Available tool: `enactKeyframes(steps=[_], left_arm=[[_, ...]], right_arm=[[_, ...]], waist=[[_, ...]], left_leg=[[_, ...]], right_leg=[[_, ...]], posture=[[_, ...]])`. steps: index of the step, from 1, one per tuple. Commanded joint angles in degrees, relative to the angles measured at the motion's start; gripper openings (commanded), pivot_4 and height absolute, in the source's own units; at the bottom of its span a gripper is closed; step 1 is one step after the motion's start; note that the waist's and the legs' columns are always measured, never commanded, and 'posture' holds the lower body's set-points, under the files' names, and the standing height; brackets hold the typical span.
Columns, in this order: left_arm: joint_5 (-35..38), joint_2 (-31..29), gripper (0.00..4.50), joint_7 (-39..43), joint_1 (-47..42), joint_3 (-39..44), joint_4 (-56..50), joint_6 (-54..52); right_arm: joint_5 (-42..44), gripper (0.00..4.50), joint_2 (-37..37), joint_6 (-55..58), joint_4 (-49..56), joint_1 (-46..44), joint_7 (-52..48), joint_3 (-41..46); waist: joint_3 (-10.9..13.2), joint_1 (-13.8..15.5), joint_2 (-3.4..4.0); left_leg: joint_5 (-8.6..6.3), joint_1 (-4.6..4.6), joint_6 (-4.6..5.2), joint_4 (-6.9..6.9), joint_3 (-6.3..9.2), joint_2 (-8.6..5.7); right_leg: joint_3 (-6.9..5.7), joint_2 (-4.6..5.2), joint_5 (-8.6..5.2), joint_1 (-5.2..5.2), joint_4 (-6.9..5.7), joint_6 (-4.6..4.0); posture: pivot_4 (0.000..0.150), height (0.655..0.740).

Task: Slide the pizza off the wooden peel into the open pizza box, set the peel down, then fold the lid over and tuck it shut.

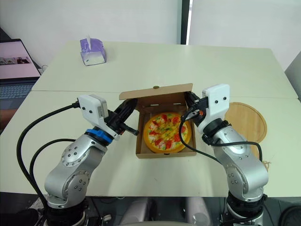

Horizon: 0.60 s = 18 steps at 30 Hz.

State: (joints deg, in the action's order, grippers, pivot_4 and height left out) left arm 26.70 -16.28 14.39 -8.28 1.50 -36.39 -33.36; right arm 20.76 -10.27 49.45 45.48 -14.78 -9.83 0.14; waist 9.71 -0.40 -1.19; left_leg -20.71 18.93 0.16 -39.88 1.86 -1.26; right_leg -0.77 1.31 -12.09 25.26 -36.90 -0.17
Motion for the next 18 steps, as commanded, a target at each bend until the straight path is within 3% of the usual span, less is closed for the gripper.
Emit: enactKeyframes(steps=[1,8,18], left_arm=[[2.13,-1.17,0.02,2.69,1.41,-0.94,-2.32,-0.55],[1.66,-3.98,0.02,6.46,7.47,-1.06,-4.31,2.17],[-6.64,-4.69,0.02,9.01,15.81,-3.47,-1.75,15.15]], right_arm=[[0.50,0.00,-1.47,-2.11,2.69,2.93,-1.80,-3.13],[-1.24,0.00,-3.81,-8.07,2.23,9.62,-2.63,-4.55],[-3.00,0.00,-4.78,-18.32,-1.95,17.61,-5.98,-5.63]], waist=[[0.00,-0.05,0.00],[0.00,-0.66,0.00],[0.00,-0.90,0.01]], left_leg=[[0.00,0.00,-0.01,0.01,0.00,0.00],[0.00,-0.04,0.00,0.03,-0.02,0.02],[-0.02,-0.03,0.04,0.04,-0.04,0.03]], right_leg=[[0.00,0.00,0.00,0.01,0.00,0.00],[0.03,-0.01,-0.11,-0.01,-0.01,0.16],[0.05,-0.01,-0.23,-0.01,0.03,0.34]], posture=[[0.150,0.7400],[0.150,0.7400],[0.150,0.7400]])
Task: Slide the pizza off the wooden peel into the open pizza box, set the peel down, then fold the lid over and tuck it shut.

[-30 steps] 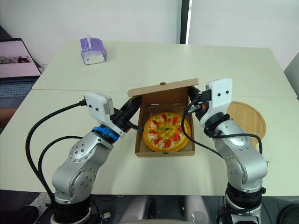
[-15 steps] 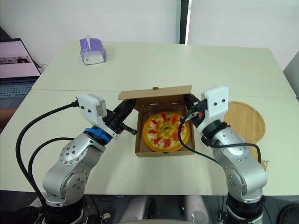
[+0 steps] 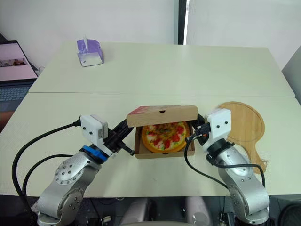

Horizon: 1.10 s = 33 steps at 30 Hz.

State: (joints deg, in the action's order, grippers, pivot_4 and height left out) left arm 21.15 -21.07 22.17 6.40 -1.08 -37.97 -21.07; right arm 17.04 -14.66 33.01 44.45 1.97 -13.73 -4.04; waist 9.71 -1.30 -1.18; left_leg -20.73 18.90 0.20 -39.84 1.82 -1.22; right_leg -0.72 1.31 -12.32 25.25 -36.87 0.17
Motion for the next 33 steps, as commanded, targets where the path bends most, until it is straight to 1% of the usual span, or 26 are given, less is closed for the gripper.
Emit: enactKeyframes(steps=[1,4,12,13,15,18,19,24,25,26,30,33], left_arm=[[-1.24,0.29,0.02,1.27,1.47,-0.94,0.13,3.44],[-2.05,0.96,0.02,1.15,1.92,-1.56,1.02,4.90],[-3.49,2.12,0.02,0.67,3.31,-1.97,0.92,6.28],[-3.56,2.23,0.42,0.71,3.46,-1.85,0.95,6.35],[-3.64,2.36,0.91,0.75,3.61,-1.57,0.97,6.46],[-3.63,2.34,1.88,0.86,3.81,-1.37,0.90,6.58],[-3.59,2.30,2.27,0.90,3.90,-1.31,0.89,6.62],[-3.63,2.10,3.86,1.13,4.44,-1.13,1.16,7.22],[-3.70,2.08,4.16,1.13,4.47,-1.14,1.26,7.35],[-3.73,2.06,4.47,1.12,4.47,-1.10,1.37,7.44],[-3.65,1.91,4.47,1.15,4.66,-0.83,1.42,7.42],[-3.57,1.66,4.47,1.24,4.73,-0.48,1.50,7.28]], right_arm=[[0.69,0.00,-0.60,-2.52,-1.51,1.35,-2.65,-1.47],[0.58,0.00,-1.20,-3.92,-2.84,2.48,-3.94,-1.45],[1.61,0.00,-1.27,-2.23,-1.96,2.34,-4.20,-1.10],[1.86,0.42,-1.30,-1.85,-1.67,2.15,-4.17,-0.92],[2.29,0.95,-1.59,-1.12,-1.10,1.88,-4.33,-0.54],[3.51,2.04,-2.78,-0.08,0.03,1.82,-5.14,0.37],[3.98,2.48,-3.48,0.18,0.40,1.97,-5.59,0.83],[7.16,4.29,-9.72,0.22,0.68,4.17,-10.72,7.02],[8.22,4.50,-11.36,0.25,0.42,4.48,-12.17,8.81],[9.01,4.50,-13.31,0.00,0.01,4.73,-13.94,10.61],[11.88,4.50,-19.94,-0.98,-2.19,4.89,-20.94,15.33],[12.98,4.50,-22.89,-2.29,-4.79,3.96,-24.84,16.65]], waist=[[0.00,-0.01,0.00],[0.00,-0.03,0.00],[0.00,-0.09,0.00],[0.00,-0.09,0.00],[0.00,-0.06,-0.01],[0.01,0.01,-0.01],[0.01,0.04,-0.01],[0.01,0.39,-0.02],[0.02,0.53,-0.04],[0.02,0.65,-0.04],[0.04,0.80,-0.07],[0.07,0.83,-0.11]], left_leg=[[0.00,0.00,0.01,0.00,0.00,0.00],[-0.01,0.00,0.02,0.00,-0.01,0.01],[-0.01,0.00,0.03,-0.01,-0.03,0.02],[-0.01,-0.01,0.03,-0.01,-0.03,0.02],[-0.01,0.01,0.03,-0.01,-0.02,0.02],[-0.02,0.02,0.03,-0.02,-0.03,0.02],[-0.02,0.02,0.04,-0.02,-0.03,0.02],[-0.02,0.03,0.05,-0.02,-0.03,0.01],[-0.03,0.03,0.05,-0.02,-0.04,0.01],[-0.03,0.03,0.06,-0.03,-0.06,0.00],[-0.04,0.01,0.08,-0.03,-0.11,0.01],[-0.04,0.01,0.09,-0.02,-0.14,0.02]], right_leg=[[0.00,0.00,0.00,0.00,0.00,0.00],[-0.01,0.00,-0.01,-0.01,0.00,0.01],[-0.01,0.00,-0.02,-0.01,0.00,0.02],[-0.01,0.00,-0.02,-0.01,0.00,0.02],[-0.01,0.00,-0.02,-0.01,0.00,0.02],[-0.01,0.01,-0.02,-0.01,0.01,0.02],[-0.02,0.01,-0.02,-0.02,0.01,0.03],[-0.03,0.01,-0.03,-0.03,0.02,0.04],[-0.03,0.01,-0.03,-0.03,0.03,0.04],[-0.03,0.01,-0.03,-0.04,0.03,0.05],[-0.02,-0.01,-0.03,-0.06,0.03,0.05],[-0.01,-0.03,-0.04,-0.09,0.02,0.05]], posture=[[0.150,0.7400],[0.150,0.7400],[0.150,0.7400],[0.150,0.7400],[0.150,0.7400],[0.150,0.7400],[0.150,0.7400],[0.150,0.7400],[0.150,0.7400],[0.150,0.7400],[0.150,0.7400],[0.150,0.7400]])
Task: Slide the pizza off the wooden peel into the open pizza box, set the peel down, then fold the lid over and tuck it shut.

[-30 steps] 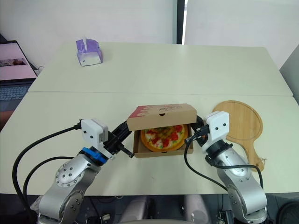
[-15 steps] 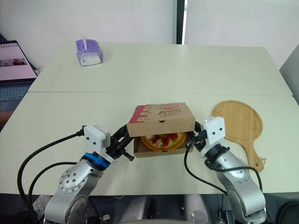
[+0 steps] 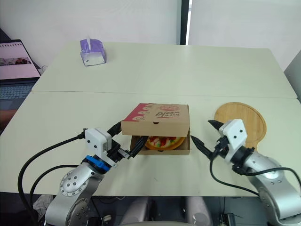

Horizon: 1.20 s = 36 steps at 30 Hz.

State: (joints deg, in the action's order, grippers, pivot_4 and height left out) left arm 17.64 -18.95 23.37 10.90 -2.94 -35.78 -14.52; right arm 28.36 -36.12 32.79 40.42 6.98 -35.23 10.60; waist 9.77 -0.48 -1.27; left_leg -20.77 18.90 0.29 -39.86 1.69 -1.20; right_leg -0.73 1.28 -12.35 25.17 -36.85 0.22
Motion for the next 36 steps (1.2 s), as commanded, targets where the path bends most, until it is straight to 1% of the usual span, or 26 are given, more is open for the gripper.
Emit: enactKeyframes(steps=[1,7,13,18,19,21,22,24,25,27,28,29,30,32,33,34,35,36], left_arm=[[-0.03,-0.54,4.47,0.06,0.18,1.49,-0.63,0.69],[0.23,-1.02,4.47,-0.19,1.26,2.92,-1.86,0.53],[1.02,-2.29,4.47,0.95,5.25,5.37,-4.01,1.34],[5.48,-6.44,4.47,5.27,12.81,13.38,-6.59,0.45],[6.91,-7.55,4.47,6.73,14.16,15.02,-6.92,0.19],[12.34,-10.18,4.47,9.16,15.84,20.80,-7.26,-1.90],[15.60,-12.16,4.29,10.64,15.71,23.85,-7.03,-3.32],[25.18,-16.89,3.93,11.63,12.33,29.81,-5.19,-8.86],[28.45,-19.20,3.62,12.47,10.42,31.38,-4.20,-10.98],[35.26,-24.57,3.08,14.25,4.47,33.29,-0.68,-15.96],[37.34,-27.47,2.90,15.16,0.06,32.93,2.00,-18.28],[38.91,-30.04,2.50,16.26,-4.77,31.68,4.47,-20.30],[39.11,-31.91,2.24,17.09,-10.72,29.20,7.34,-21.84],[35.92,-34.01,1.54,20.93,-21.85,21.93,12.60,-22.92],[33.07,-32.98,1.54,22.96,-28.94,16.95,16.75,-22.92],[29.84,-31.76,1.17,25.67,-34.76,12.11,20.57,-22.04],[27.59,-30.72,1.01,27.65,-38.75,8.74,23.41,-21.43],[26.01,-30.04,0.72,29.22,-41.29,6.64,25.59,-20.95]], right_arm=[[1.66,4.50,-2.18,-2.72,-1.55,-1.36,-4.65,1.88],[3.27,4.50,-4.08,-4.04,-4.10,-3.37,-9.45,1.43],[2.77,4.50,-6.38,-6.10,-5.67,-6.28,-12.93,1.28],[3.85,4.50,-9.76,-6.30,-6.23,-9.52,-17.22,1.20],[4.51,4.50,-10.04,-5.74,-6.26,-10.36,-17.36,1.42],[6.01,4.50,-11.00,-4.48,-6.12,-12.41,-17.75,2.21],[7.16,4.50,-11.49,-3.30,-5.97,-13.72,-17.66,2.62],[11.21,4.50,-11.51,0.63,-5.56,-18.26,-15.18,2.98],[12.53,4.50,-11.39,1.98,-5.32,-20.27,-14.29,2.69],[13.35,4.50,-11.57,3.29,-4.86,-24.40,-13.70,1.08],[13.29,4.50,-11.61,3.70,-4.95,-26.43,-13.54,0.08],[12.82,4.50,-11.69,3.81,-5.19,-28.18,-13.60,-0.96],[12.01,4.50,-11.82,3.59,-5.48,-29.64,-13.97,-2.18],[9.79,4.50,-12.41,2.52,-5.68,-31.11,-15.41,-5.04],[7.58,4.50,-12.52,1.05,-6.00,-31.40,-16.37,-7.40],[5.50,4.50,-12.50,-0.52,-6.28,-31.38,-17.08,-9.44],[3.98,4.50,-12.43,-1.81,-6.58,-31.31,-17.62,-10.79],[3.00,4.50,-12.32,-2.70,-6.97,-31.38,-17.97,-11.61]], waist=[[0.02,0.03,-0.03],[0.07,0.35,-0.11],[0.09,0.51,-0.16],[0.15,0.44,-0.18],[0.17,0.48,-0.21],[0.25,0.52,-0.25],[0.26,0.51,-0.25],[0.37,0.53,-0.29],[0.39,0.64,-0.26],[0.40,0.78,-0.24],[0.40,0.82,-0.23],[0.41,0.90,-0.25],[0.44,0.98,-0.29],[0.45,1.04,-0.31],[0.43,0.78,-0.28],[0.45,0.41,-0.17],[0.56,0.90,-0.35],[0.53,1.12,-0.51]], left_leg=[[0.00,0.00,0.00,-0.01,0.00,0.00],[0.00,-0.01,0.01,-0.01,-0.02,0.00],[-0.02,-0.01,0.03,-0.02,-0.02,0.00],[-0.02,-0.02,0.03,-0.01,-0.04,0.05],[-0.02,-0.02,0.03,-0.01,-0.03,0.05],[-0.02,-0.02,0.03,-0.02,-0.02,0.05],[-0.02,-0.01,0.03,-0.04,-0.02,0.05],[-0.02,-0.02,0.03,-0.05,-0.01,0.05],[-0.02,-0.01,0.03,-0.05,0.02,0.06],[-0.01,-0.02,0.02,-0.08,0.07,0.05],[-0.01,-0.02,0.02,-0.09,0.11,0.04],[-0.01,-0.04,0.02,-0.08,0.11,0.02],[-0.01,-0.02,0.02,-0.08,0.16,0.00],[-0.01,0.02,0.01,-0.08,0.23,-0.06],[-0.01,0.03,0.01,-0.08,0.22,-0.07],[-0.03,0.00,0.04,-0.07,0.12,-0.09],[-0.08,-0.01,0.06,-0.08,-0.16,-0.17],[-0.03,0.23,-0.01,-0.10,0.06,-0.19]], right_leg=[[0.00,0.00,0.00,-0.01,0.00,0.00],[0.01,0.00,0.00,-0.02,0.00,0.00],[0.02,0.03,0.01,-0.02,0.02,-0.01],[0.01,0.02,0.00,0.01,0.00,-0.03],[0.00,0.02,-0.01,0.02,0.01,-0.03],[-0.01,0.02,-0.01,0.01,0.02,-0.04],[-0.02,0.02,-0.01,0.01,0.01,-0.03],[-0.05,0.02,-0.02,0.00,0.00,-0.03],[-0.10,0.02,-0.01,0.01,0.01,-0.02],[-0.15,0.02,-0.01,0.00,-0.03,-0.02],[-0.18,0.01,-0.01,-0.01,-0.03,-0.03],[-0.19,0.01,0.00,-0.02,-0.03,-0.03],[-0.22,0.01,0.00,-0.02,-0.05,-0.04],[-0.29,0.00,0.14,-0.03,-0.03,-0.28],[-0.28,0.00,0.18,-0.01,0.00,-0.35],[-0.13,0.08,0.21,-0.02,-0.01,-0.35],[-0.04,0.21,0.13,0.07,-0.04,-0.24],[-0.20,0.18,0.15,0.17,0.03,-0.21]], posture=[[0.150,0.7400],[0.150,0.7400],[0.150,0.7400],[0.150,0.7400],[0.150,0.7400],[0.150,0.7400],[0.150,0.7400],[0.150,0.7400],[0.150,0.7400],[0.150,0.7400],[0.150,0.7400],[0.150,0.7400],[0.150,0.7400],[0.150,0.7400],[0.150,0.7400],[0.150,0.7400],[0.150,0.7400],[0.150,0.7400]])
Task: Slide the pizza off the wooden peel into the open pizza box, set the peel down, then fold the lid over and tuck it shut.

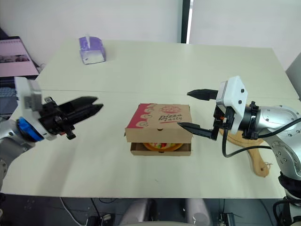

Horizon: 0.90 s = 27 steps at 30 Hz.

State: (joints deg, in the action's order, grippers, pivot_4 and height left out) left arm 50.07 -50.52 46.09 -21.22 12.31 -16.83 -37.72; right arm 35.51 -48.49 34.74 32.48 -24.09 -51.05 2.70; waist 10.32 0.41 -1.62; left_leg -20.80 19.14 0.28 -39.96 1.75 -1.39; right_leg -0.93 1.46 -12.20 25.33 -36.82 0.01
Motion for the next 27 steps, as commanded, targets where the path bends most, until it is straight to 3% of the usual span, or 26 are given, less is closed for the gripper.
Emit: enactKeyframes(steps=[1,2,3,10,16,27], left_arm=[[-8.20,2.03,0.42,8.77,-11.33,-10.65,8.73,3.17],[-9.42,2.46,0.07,10.77,-13.09,-12.23,10.37,3.55],[-10.48,2.97,0.02,12.82,-14.92,-13.79,11.89,3.89],[-17.59,4.77,0.02,23.67,-20.11,-20.72,18.24,7.01],[-23.19,7.00,0.02,26.23,-20.14,-22.95,20.75,10.63],[-28.46,9.74,0.02,27.96,-20.41,-23.05,24.02,14.54]], right_arm=[[-5.04,4.50,0.18,-5.50,0.58,-0.42,-2.35,-4.43],[-5.61,4.50,0.30,-6.04,0.32,-0.41,-2.49,-4.91],[-6.05,4.50,0.49,-6.38,0.35,-0.27,-2.47,-5.30],[-7.93,4.50,1.81,-6.96,1.82,1.14,-2.17,-6.35],[-9.79,4.50,2.12,-7.39,2.97,2.13,-2.43,-8.14],[-22.42,4.50,4.00,-13.82,-2.17,1.88,0.09,-13.57]], waist=[[-0.02,0.16,-0.13],[0.00,0.11,-0.11],[0.00,-0.12,-0.10],[0.00,-0.57,-0.10],[0.00,-0.42,-0.11],[-0.01,-0.44,-0.11]], left_leg=[[0.01,0.05,-0.02,-0.04,0.13,0.04],[-0.01,0.01,-0.01,0.00,0.04,0.00],[-0.01,0.07,0.00,0.04,0.00,-0.03],[0.02,0.73,-0.05,-0.08,-0.10,0.03],[0.03,0.73,-0.04,-0.23,-0.11,0.01],[0.03,0.72,-0.04,-0.28,-0.12,0.01]], right_leg=[[-0.07,-0.02,0.02,-0.02,0.02,-0.03],[0.04,0.02,0.01,-0.01,0.03,-0.04],[0.08,0.08,0.01,0.06,0.06,-0.03],[0.07,0.10,0.02,0.84,-0.15,-0.05],[0.12,0.11,0.05,0.75,-0.18,-0.04],[0.12,0.11,0.06,0.76,-0.28,-0.04]], posture=[[0.150,0.7400],[0.150,0.7400],[0.150,0.7400],[0.150,0.7400],[0.150,0.7400],[0.150,0.7400]])
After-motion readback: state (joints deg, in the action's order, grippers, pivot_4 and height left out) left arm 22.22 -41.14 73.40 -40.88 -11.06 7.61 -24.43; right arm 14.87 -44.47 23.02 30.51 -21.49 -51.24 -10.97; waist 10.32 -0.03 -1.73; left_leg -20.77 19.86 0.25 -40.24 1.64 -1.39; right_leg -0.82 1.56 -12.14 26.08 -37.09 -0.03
